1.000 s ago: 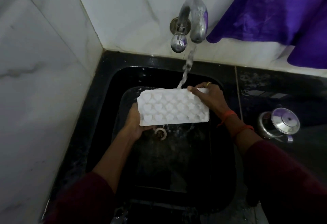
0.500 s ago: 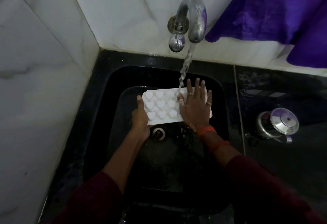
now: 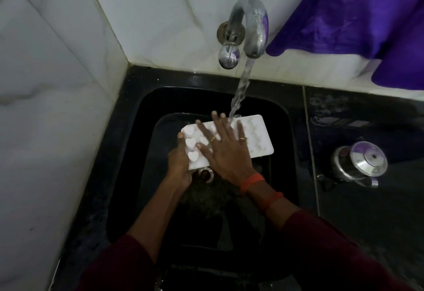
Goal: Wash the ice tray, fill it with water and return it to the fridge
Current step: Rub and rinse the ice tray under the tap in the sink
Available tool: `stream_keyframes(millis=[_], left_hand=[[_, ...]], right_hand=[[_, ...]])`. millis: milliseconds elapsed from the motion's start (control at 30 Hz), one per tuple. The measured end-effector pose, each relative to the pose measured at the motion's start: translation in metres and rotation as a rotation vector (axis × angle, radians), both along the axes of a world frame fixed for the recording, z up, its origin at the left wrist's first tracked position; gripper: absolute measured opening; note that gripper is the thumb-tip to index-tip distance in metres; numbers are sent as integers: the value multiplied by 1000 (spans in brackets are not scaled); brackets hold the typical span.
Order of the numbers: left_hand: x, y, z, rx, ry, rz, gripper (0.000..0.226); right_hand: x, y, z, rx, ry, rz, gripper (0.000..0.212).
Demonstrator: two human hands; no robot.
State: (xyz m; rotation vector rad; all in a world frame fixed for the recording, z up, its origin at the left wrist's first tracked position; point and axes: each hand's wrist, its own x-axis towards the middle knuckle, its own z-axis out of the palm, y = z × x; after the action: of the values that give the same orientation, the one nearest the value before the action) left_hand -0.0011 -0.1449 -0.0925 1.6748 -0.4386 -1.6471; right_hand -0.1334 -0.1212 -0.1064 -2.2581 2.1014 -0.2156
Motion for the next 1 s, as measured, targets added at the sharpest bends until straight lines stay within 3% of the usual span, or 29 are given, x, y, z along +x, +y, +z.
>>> stream_keyframes(millis=[100, 233, 467, 600, 700, 800, 867, 1000], left_hand=[[18, -1, 0, -16, -38, 36, 42], [41, -5, -1, -50, -90, 10, 47], [55, -11, 9, -201, -246, -40, 43], [57, -8, 13, -324, -362, -71, 52], [56, -8, 20, -398, -448, -97, 58], [53, -8, 31, -475, -546, -142, 59], [52, -7, 39, -516, -579, -171, 57], [54, -7, 46, -547, -598, -181, 58]], right_hand=[[-35, 4, -3, 67, -25, -158, 62], [-77, 6, -4, 308, -246, -354, 66], [-79, -50, 69, 216, -1052, -585, 56], [-64, -88, 120, 151, -1282, -498, 32], [-59, -112, 133, 118, -1393, -511, 23], [-60, -121, 127, 90, -1297, -543, 23], [-61, -126, 123, 82, -1262, -569, 34], [-62, -135, 119, 121, -1367, -622, 55]])
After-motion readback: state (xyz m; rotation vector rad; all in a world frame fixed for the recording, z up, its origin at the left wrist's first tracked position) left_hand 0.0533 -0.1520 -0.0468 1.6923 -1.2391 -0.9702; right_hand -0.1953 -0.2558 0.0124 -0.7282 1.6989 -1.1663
